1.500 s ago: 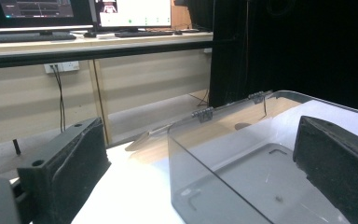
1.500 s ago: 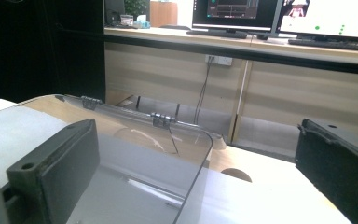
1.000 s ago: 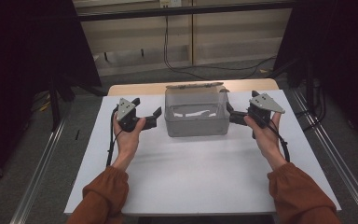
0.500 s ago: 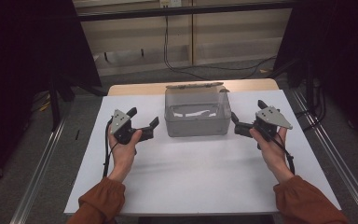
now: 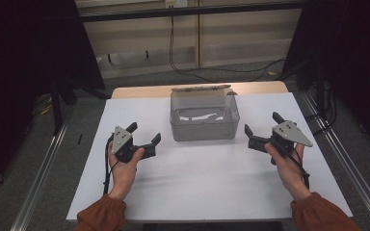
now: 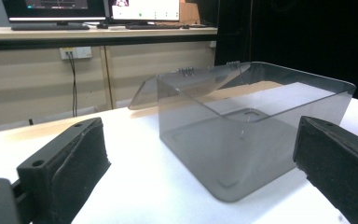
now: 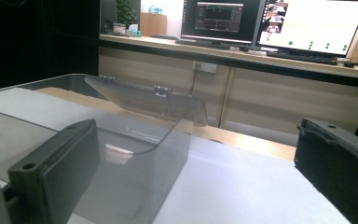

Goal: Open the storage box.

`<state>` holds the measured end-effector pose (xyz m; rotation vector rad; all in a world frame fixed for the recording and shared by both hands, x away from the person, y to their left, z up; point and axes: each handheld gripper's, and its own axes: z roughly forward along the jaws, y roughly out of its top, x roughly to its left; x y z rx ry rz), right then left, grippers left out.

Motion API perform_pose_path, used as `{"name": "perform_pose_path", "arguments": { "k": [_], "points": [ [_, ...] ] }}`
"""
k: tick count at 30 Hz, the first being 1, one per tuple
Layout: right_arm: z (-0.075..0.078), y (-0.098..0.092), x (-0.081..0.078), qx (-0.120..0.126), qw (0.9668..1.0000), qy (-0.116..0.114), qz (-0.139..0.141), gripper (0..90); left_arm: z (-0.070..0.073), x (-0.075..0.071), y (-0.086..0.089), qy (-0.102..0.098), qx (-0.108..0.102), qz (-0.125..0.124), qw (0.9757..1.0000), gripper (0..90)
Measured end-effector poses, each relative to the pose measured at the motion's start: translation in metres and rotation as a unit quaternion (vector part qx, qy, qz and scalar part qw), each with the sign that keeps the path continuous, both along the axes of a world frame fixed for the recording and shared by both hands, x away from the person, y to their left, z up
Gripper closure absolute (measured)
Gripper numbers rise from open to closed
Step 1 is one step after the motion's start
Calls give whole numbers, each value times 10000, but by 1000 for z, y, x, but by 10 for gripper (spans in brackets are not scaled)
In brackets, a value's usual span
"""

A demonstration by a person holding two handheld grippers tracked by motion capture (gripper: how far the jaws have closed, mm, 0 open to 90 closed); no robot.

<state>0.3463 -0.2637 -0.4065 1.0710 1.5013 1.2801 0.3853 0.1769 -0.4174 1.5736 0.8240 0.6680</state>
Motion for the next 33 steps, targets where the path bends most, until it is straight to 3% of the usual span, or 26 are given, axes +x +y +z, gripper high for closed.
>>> {"name": "perform_pose_path", "arguments": {
  "k": [8,23,33],
  "points": [
    [-8,-8,-18,-14,10000,62,-75,0,0,-21,7,-30,-104,67,9999,27],
    [-11,-23,-50,10,9997,38,-231,0,-6,-43,22,30,-138,120,9998,26],
    [-19,-39,-73,-13,9992,159,-360,0,-9,-63,37,79,-159,362,9992,26]
  ]
}}
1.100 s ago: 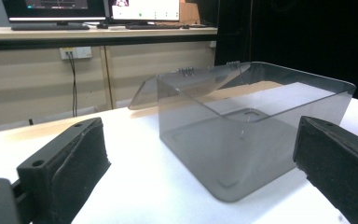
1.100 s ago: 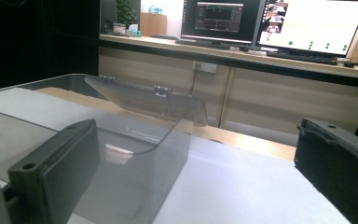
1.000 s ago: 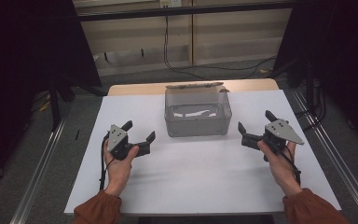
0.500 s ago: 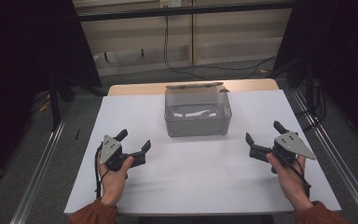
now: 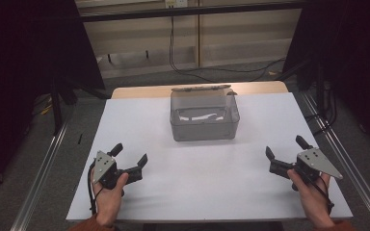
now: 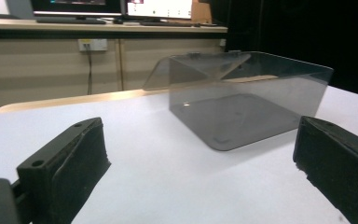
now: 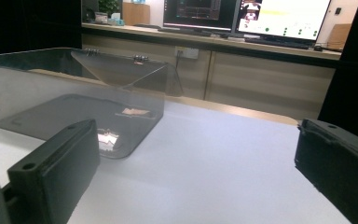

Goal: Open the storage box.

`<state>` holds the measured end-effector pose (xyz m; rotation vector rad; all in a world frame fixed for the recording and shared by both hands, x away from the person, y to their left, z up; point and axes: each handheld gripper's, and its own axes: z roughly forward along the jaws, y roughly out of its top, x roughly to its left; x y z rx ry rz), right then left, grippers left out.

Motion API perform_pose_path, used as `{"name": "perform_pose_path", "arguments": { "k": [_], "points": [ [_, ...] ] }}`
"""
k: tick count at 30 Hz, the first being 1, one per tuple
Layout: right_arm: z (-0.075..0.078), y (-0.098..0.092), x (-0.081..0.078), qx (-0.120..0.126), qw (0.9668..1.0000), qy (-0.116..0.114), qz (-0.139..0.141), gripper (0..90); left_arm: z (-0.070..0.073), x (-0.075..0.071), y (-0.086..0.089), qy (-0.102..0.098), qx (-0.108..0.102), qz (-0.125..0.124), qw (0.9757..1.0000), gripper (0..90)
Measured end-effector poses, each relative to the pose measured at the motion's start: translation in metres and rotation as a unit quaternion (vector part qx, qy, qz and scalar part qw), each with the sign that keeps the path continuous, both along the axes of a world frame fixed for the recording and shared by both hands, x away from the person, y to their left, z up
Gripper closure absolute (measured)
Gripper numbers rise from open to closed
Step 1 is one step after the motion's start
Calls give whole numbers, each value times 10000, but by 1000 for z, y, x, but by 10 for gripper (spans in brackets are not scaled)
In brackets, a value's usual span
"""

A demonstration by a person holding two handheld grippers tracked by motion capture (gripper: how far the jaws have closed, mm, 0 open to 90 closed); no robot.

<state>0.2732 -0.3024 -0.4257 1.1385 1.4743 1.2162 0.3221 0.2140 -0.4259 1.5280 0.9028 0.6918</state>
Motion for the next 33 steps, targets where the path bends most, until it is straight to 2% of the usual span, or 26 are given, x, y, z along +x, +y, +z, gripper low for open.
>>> {"name": "perform_pose_path", "arguments": {
  "k": [2,6,9,14,15,17,22,23,25,33],
  "points": [
    [-2,-3,-4,8,10000,-25,-13,0,-2,-2,8,58,7,152,9999,26],
    [-4,-7,-9,-22,10000,-49,-23,0,-4,-7,11,80,-46,274,9996,26],
    [-6,-12,-15,88,9998,-65,-140,0,-5,-13,13,54,34,283,9996,26],
    [-11,-16,-20,-22,9994,-36,-349,0,-5,-16,13,68,35,326,9994,26],
    [-13,-19,-21,130,9991,24,-415,0,-5,-16,13,59,44,318,9995,26],
    [-13,-19,-22,97,9989,39,-467,0,-6,-16,13,39,100,337,9994,26],
    [-15,-16,-20,28,9994,55,-352,0,-9,-14,12,97,90,334,9994,26],
    [-15,-17,-17,126,9991,21,-412,0,-8,-13,11,114,79,303,9994,26],
    [-15,-18,-15,114,9989,11,-461,0,-7,-11,12,95,26,308,9995,26],
    [-16,-17,-13,143,9992,70,-372,0,-9,-7,10,223,19,402,9989,26]
  ]
}}
